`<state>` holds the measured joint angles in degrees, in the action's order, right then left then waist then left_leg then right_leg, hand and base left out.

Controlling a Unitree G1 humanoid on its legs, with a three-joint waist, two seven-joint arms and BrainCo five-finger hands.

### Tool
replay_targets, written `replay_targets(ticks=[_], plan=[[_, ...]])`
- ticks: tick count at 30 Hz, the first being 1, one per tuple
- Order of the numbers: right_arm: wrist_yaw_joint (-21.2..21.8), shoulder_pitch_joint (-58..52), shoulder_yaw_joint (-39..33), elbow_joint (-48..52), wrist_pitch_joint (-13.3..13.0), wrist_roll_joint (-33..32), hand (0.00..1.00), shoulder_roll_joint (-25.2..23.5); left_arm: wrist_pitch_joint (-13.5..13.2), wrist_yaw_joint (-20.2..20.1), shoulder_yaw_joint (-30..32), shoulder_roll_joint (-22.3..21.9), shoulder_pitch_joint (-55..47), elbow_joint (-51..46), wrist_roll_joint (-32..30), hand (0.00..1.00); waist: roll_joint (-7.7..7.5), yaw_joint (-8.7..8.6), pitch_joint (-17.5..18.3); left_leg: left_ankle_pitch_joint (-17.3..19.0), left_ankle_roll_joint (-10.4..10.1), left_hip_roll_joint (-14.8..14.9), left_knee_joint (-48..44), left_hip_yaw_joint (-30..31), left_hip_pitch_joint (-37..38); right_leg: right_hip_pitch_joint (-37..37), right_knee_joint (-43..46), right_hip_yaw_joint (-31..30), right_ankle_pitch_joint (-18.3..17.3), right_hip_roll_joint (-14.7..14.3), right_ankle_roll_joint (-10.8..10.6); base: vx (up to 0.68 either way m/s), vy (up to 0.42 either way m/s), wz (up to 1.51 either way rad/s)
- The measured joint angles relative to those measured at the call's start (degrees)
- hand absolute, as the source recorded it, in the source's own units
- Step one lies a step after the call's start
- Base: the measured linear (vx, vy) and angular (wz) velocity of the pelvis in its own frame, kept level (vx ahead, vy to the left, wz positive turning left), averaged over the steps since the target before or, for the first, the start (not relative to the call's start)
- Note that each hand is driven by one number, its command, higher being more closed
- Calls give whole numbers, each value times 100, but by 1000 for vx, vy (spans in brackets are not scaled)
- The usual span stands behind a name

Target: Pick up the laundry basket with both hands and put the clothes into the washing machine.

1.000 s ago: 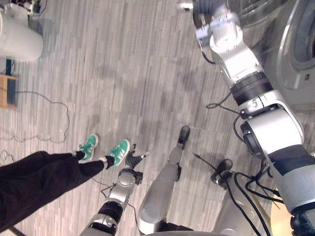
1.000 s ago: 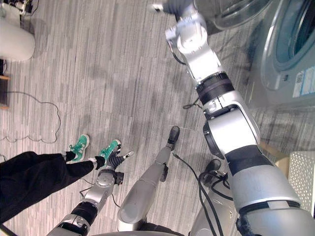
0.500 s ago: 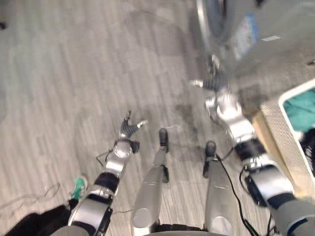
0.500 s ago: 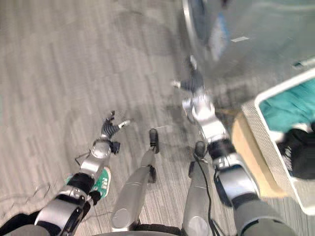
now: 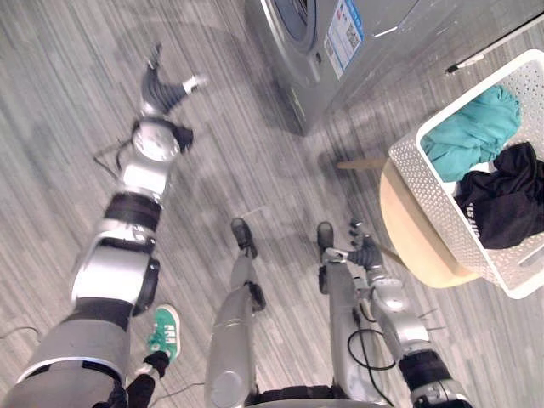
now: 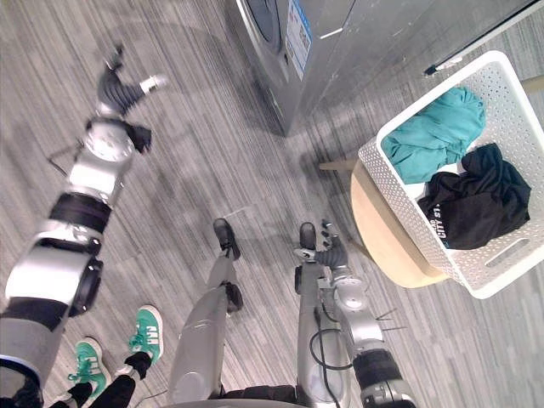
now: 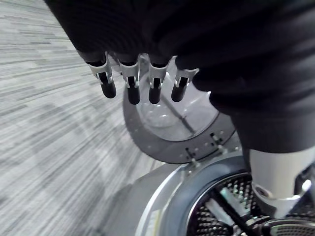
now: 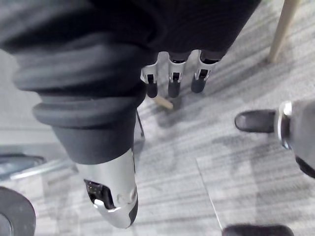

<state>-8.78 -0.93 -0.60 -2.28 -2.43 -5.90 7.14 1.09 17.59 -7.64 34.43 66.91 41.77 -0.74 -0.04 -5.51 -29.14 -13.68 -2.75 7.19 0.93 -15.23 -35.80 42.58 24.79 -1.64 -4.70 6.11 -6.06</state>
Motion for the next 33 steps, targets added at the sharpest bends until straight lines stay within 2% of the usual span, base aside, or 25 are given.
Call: replay_targets(ticks=[3, 8, 11, 15, 27, 33], plan=[[-5, -88, -10, 202, -113, -25, 0, -10, 87, 0, 170, 21, 19, -1, -25, 0, -1, 28, -1, 45, 54, 25, -76, -155, -42, 3, 1, 14, 0, 5, 1, 87, -7, 0], [-83, -336, -72, 506, -182, -33, 0, -55, 88, 1, 230, 25, 69, -48, -157, 0, -5, 102, -2, 237, 19, 83, -207, -332, -95, 0, -4, 20, -1, 10, 1, 60, 4, -1], [-112, -511, -146, 618, -269, -35, 0, -118, 88, 4, 367, 25, 70, -74, -222, 0, -14, 95, -3, 282, 57, 136, -309, -470, -161, -1, -27, 56, -1, 24, 1, 42, 9, 4], [-119, -612, -187, 619, -292, -35, 0, -165, 98, 3, 378, 24, 66, -73, -323, 0, -144, 87, -3, 288, 66, 168, -337, -480, -180, -21, -65, 109, -1, 20, 1, 44, -7, 2], [-130, -715, -313, 839, -415, -80, 0, -229, 129, 16, 388, 24, 59, -69, -626, 0, -165, 83, 6, 379, 93, 224, -540, -548, -251, -54, -152, 85, 5, 4, 7, 30, -14, -1], [-130, -815, -310, 1059, -561, -204, 0, -228, 309, 235, 514, 27, 67, -60, -919, 0, -220, 88, 13, 412, 107, 371, -648, -637, -362, -58, -456, -2, 214, -130, 19, 21, -26, -16]])
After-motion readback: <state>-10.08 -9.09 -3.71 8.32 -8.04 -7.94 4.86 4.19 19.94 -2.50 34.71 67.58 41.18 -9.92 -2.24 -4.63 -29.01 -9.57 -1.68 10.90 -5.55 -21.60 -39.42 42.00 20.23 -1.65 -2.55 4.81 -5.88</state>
